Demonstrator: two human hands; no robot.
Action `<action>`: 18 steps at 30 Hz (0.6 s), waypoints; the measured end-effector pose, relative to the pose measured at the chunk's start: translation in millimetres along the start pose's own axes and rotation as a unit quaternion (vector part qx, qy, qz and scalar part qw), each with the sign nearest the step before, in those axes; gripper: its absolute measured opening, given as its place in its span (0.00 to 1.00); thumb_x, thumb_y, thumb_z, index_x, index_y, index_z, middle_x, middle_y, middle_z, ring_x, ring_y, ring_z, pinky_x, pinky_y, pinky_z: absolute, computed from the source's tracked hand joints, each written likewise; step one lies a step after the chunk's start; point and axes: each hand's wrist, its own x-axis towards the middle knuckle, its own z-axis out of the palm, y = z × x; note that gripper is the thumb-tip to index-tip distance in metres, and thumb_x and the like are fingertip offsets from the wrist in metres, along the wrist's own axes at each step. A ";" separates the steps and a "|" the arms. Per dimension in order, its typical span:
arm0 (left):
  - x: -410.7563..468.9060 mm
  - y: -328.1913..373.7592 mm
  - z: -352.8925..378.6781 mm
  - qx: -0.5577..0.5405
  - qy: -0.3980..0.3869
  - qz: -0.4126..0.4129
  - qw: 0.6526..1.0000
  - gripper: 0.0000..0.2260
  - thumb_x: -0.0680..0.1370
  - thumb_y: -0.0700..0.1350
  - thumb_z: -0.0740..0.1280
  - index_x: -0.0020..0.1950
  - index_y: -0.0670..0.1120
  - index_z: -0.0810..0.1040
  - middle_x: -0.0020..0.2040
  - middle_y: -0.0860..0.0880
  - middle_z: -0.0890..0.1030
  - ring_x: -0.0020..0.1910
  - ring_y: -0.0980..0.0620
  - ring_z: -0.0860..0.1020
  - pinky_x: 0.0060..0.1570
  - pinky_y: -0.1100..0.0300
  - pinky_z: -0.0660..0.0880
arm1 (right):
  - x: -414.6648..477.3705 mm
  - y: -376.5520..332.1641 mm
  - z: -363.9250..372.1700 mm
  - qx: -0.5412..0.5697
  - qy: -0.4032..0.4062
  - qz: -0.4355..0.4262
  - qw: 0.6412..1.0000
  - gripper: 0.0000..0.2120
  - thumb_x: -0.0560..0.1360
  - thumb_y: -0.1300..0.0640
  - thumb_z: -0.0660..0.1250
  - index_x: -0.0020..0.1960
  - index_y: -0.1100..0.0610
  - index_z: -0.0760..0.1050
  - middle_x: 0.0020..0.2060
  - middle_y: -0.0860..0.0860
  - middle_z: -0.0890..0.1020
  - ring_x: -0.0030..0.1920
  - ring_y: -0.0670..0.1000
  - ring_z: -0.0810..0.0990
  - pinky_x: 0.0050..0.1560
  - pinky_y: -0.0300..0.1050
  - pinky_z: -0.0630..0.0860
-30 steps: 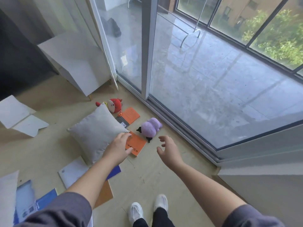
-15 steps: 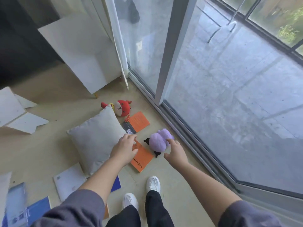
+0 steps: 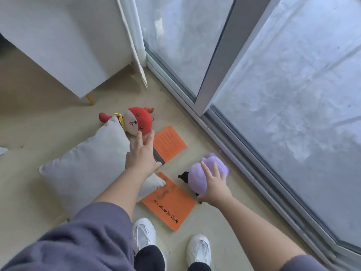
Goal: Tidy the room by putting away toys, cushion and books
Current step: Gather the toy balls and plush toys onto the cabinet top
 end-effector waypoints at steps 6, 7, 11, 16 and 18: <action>82.1 -40.7 84.1 0.065 0.012 0.005 0.998 0.49 0.70 0.57 0.74 0.77 0.55 0.40 0.78 0.44 0.43 0.76 0.38 0.48 0.67 0.43 0.66 | 94.9 13.1 67.0 -0.032 -0.034 0.038 0.998 0.56 0.68 0.53 0.75 0.74 0.34 0.33 0.75 0.44 0.29 0.75 0.67 0.35 0.59 0.69 0.72; 92.9 -44.7 96.1 0.069 0.012 0.006 0.998 0.50 0.70 0.56 0.74 0.77 0.54 0.40 0.78 0.43 0.44 0.76 0.37 0.48 0.67 0.43 0.66 | 106.9 15.8 75.0 -0.038 -0.039 0.049 0.997 0.56 0.69 0.53 0.74 0.75 0.35 0.33 0.74 0.45 0.28 0.75 0.67 0.35 0.60 0.72 0.70; 138.2 -56.3 129.3 0.073 0.030 0.006 0.997 0.49 0.69 0.55 0.75 0.78 0.54 0.43 0.78 0.43 0.45 0.75 0.37 0.49 0.67 0.42 0.67 | 151.6 29.8 103.4 -0.064 -0.053 0.079 0.993 0.56 0.68 0.49 0.74 0.74 0.34 0.31 0.73 0.45 0.26 0.74 0.68 0.32 0.60 0.75 0.66; 195.6 -64.3 137.0 0.075 0.082 -0.024 0.993 0.50 0.68 0.55 0.76 0.78 0.55 0.43 0.78 0.44 0.41 0.76 0.36 0.44 0.68 0.36 0.61 | 192.5 31.4 129.2 -0.111 -0.033 0.091 0.989 0.53 0.70 0.48 0.71 0.74 0.35 0.31 0.73 0.47 0.25 0.70 0.73 0.28 0.49 0.67 0.74; 216.9 -64.8 139.7 0.068 0.105 -0.036 0.991 0.51 0.68 0.55 0.76 0.77 0.56 0.42 0.78 0.45 0.39 0.76 0.37 0.41 0.66 0.31 0.60 | 207.1 27.5 135.8 -0.113 -0.027 0.102 0.988 0.53 0.71 0.49 0.71 0.74 0.35 0.30 0.72 0.48 0.24 0.69 0.74 0.26 0.54 0.73 0.71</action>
